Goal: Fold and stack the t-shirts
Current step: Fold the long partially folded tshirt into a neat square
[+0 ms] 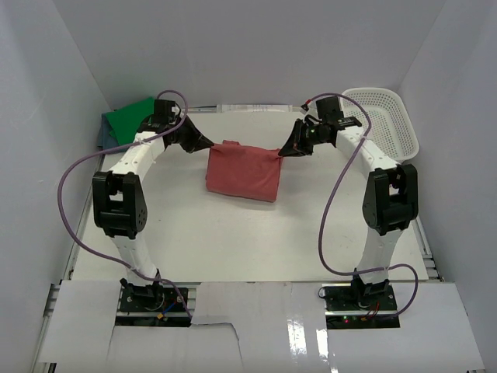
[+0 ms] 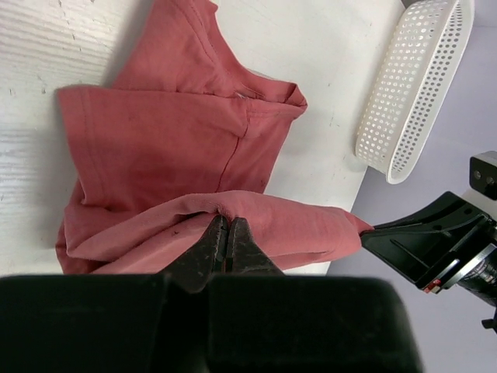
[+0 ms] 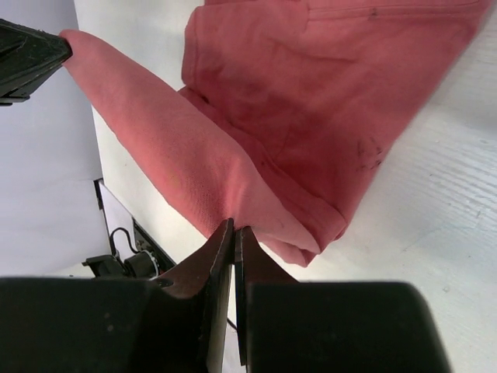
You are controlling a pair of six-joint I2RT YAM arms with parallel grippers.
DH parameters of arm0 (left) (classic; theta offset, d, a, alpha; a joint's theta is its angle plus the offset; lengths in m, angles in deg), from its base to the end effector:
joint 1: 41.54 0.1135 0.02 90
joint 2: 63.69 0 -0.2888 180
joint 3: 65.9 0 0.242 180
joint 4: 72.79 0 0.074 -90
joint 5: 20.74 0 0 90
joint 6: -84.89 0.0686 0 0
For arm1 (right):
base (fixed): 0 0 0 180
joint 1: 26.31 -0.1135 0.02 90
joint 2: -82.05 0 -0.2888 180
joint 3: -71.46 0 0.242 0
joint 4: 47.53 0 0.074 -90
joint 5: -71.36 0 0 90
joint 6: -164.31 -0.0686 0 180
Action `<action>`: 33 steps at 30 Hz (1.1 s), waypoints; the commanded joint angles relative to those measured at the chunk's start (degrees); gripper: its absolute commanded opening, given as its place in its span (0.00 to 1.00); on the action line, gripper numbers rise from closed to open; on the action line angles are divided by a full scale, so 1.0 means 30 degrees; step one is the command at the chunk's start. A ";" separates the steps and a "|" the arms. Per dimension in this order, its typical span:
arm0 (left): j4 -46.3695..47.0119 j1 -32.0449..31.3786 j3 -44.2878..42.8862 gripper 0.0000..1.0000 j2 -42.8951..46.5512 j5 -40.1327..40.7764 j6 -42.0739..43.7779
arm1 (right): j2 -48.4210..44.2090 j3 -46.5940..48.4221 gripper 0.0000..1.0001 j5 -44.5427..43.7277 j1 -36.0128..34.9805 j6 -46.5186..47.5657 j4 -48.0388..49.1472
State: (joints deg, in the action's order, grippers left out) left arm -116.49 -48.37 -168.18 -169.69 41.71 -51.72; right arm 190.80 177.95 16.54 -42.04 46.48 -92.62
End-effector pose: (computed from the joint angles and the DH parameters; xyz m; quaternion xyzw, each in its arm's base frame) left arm 0.4255 -0.0829 0.2761 -0.2266 0.8804 -0.3567 0.2152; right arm 0.4155 0.1581 0.2818 -0.0157 0.8946 0.3900 0.2175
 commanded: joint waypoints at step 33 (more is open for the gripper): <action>-0.0035 0.0138 -0.8984 0.02 -0.8348 -0.0396 0.1239 | 0.7108 0.6875 0.08 0.1165 0.1844 0.0372 -0.0095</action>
State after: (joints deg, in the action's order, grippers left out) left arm -117.16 -48.40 -192.28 -194.69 40.86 -49.25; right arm 211.48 195.75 19.10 -37.21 46.48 -93.35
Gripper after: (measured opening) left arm 0.030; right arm 0.081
